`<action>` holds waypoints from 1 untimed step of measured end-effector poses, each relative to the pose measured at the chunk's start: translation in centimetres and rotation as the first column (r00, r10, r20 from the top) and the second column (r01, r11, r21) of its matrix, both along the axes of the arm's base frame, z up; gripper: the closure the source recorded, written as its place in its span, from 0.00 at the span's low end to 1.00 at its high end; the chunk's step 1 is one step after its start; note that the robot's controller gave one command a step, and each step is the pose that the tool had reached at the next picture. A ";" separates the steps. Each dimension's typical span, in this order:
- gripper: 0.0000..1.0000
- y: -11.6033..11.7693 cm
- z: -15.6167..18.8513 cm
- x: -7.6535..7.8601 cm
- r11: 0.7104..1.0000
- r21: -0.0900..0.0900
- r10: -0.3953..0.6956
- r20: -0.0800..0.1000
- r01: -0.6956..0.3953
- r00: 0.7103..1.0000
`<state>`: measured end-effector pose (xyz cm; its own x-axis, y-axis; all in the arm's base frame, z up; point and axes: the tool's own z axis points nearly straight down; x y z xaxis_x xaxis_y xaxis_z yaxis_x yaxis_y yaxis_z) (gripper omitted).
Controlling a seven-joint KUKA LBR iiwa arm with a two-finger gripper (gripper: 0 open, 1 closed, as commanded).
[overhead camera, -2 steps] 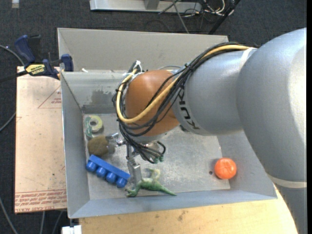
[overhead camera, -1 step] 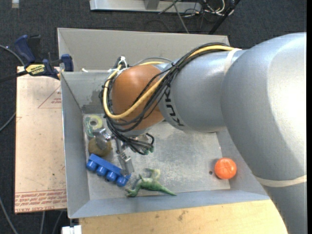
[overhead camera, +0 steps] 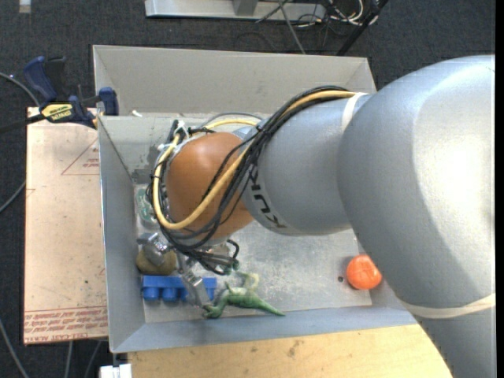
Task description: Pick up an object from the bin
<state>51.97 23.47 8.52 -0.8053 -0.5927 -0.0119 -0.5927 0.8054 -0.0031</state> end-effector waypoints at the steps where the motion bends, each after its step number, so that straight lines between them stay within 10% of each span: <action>1: 1.00 0.6 -0.7 -3.2 0.998 -0.001 0.056 -0.011 -0.056 0.998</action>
Offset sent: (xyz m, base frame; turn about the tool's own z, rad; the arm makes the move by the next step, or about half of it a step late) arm 0.0000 0.0000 0.0000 0.0000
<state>48.78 24.07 7.86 -0.7712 -0.6366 -0.0028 -0.6366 0.7712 0.0024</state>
